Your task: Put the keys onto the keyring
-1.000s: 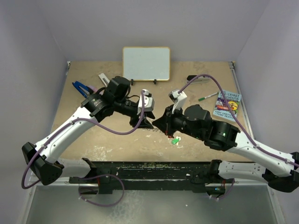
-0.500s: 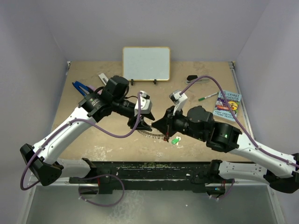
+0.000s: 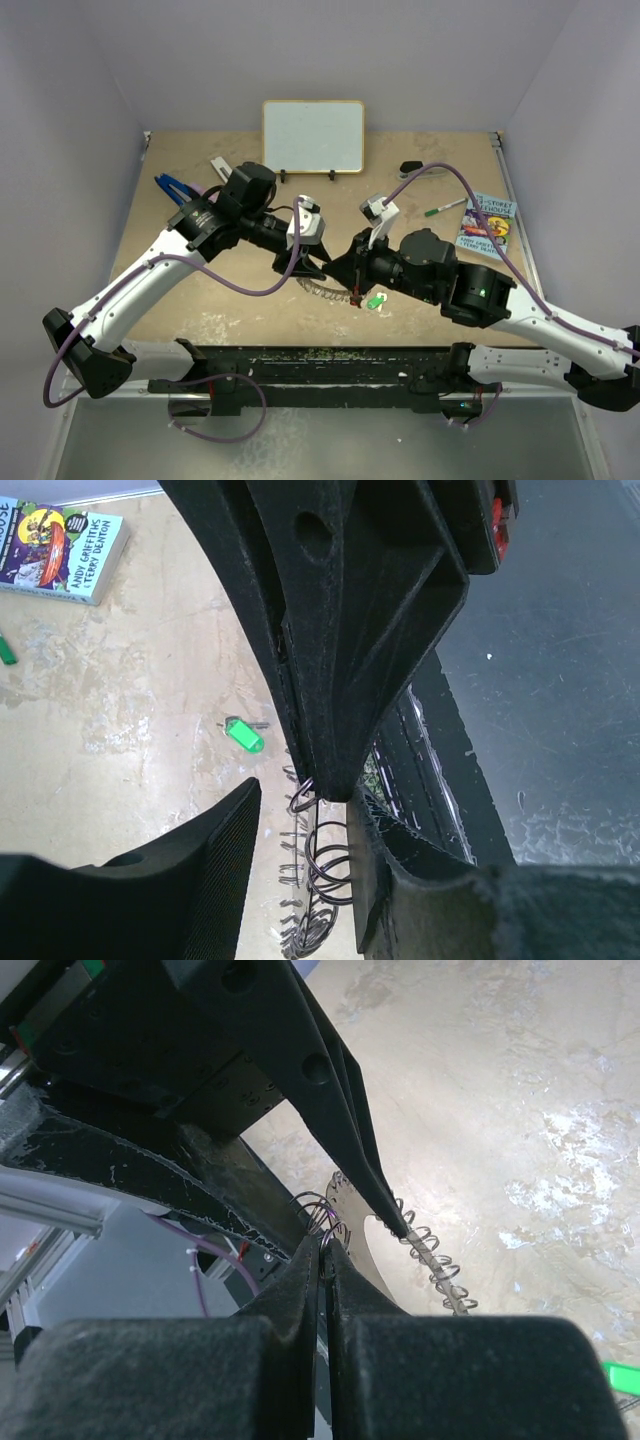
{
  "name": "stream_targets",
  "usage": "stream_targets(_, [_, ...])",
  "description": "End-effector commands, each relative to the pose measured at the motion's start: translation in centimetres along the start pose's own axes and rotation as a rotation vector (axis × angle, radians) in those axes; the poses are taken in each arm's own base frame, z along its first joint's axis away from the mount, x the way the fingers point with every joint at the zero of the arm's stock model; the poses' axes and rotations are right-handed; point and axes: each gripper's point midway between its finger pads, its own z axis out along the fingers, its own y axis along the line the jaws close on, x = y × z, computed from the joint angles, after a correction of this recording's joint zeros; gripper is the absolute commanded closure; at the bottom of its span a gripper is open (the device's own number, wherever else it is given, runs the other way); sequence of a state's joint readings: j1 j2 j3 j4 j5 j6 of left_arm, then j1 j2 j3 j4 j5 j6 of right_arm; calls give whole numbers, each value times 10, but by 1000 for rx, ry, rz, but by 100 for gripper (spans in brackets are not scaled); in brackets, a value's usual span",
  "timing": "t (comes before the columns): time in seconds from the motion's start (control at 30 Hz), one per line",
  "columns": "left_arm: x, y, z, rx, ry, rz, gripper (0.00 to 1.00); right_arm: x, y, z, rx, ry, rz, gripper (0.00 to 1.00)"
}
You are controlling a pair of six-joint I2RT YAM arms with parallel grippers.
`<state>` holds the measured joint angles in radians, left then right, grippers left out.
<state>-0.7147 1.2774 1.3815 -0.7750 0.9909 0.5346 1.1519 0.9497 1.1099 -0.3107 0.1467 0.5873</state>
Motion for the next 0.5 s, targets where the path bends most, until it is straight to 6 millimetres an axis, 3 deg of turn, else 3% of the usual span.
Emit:
stream_targets(0.0, [-17, -2, -4, 0, -40, 58, 57, -36, 25, -7, -79, -114, 4, 100])
stream_targets(0.27, [-17, -10, -6, 31, -43, 73, 59, -37, 25, -11, -83, -126, 6, 100])
stream_targets(0.47, [-19, -20, -7, 74, -63, 99, 73, -39, 31, -12, -120, -139, 2, 100])
